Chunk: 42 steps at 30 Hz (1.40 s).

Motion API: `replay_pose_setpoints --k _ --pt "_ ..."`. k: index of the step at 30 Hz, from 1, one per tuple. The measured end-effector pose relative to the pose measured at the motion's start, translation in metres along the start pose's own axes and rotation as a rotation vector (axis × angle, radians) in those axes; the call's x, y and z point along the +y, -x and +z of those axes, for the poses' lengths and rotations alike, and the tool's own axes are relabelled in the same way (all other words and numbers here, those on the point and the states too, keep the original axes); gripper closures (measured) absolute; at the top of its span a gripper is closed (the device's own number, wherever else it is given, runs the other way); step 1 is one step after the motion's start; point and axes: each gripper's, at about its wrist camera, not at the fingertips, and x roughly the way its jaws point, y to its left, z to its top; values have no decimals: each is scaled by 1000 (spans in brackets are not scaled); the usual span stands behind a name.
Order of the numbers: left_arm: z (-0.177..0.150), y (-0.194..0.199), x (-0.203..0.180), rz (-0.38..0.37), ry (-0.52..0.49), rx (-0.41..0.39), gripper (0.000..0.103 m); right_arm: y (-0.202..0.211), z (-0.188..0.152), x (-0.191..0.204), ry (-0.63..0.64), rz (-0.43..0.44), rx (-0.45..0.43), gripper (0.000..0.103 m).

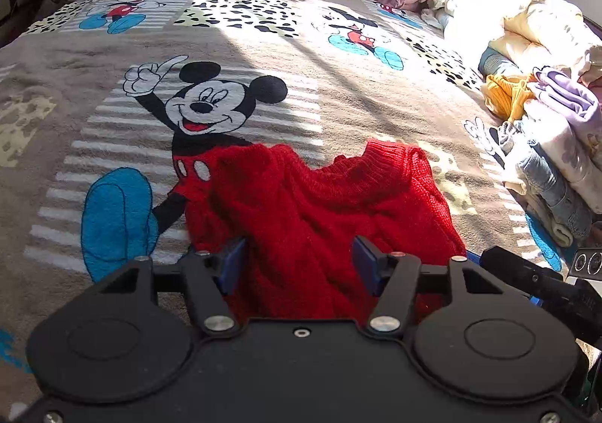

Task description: Fold clothes

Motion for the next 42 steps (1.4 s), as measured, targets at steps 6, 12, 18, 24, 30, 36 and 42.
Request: replay_pose_setpoints --k 6,12,18,24,30,36,42 --pt "-2 22 -31 -40 -140 -53 88 4 -8 8 -3 56 12 4" --pt "-38 51 -56 -68 -336 -70 92 19 -17 15 -21 110 7 4" --pt "-88 79 -51 -82 -460 -59 93 44 -32 23 -8 144 54 4" --pt "-136 93 -43 -95 -514 -34 94 106 -40 23 8 141 65 1" --pt "-177 96 -43 -196 -679 132 91 178 -25 15 5 188 -37 0" --pt "-160 111 -19 -194 -652 145 48 160 -18 7 4 71 -40 0" --pt "-111 89 30 -185 -103 47 38 85 -20 15 87 -60 141 1"
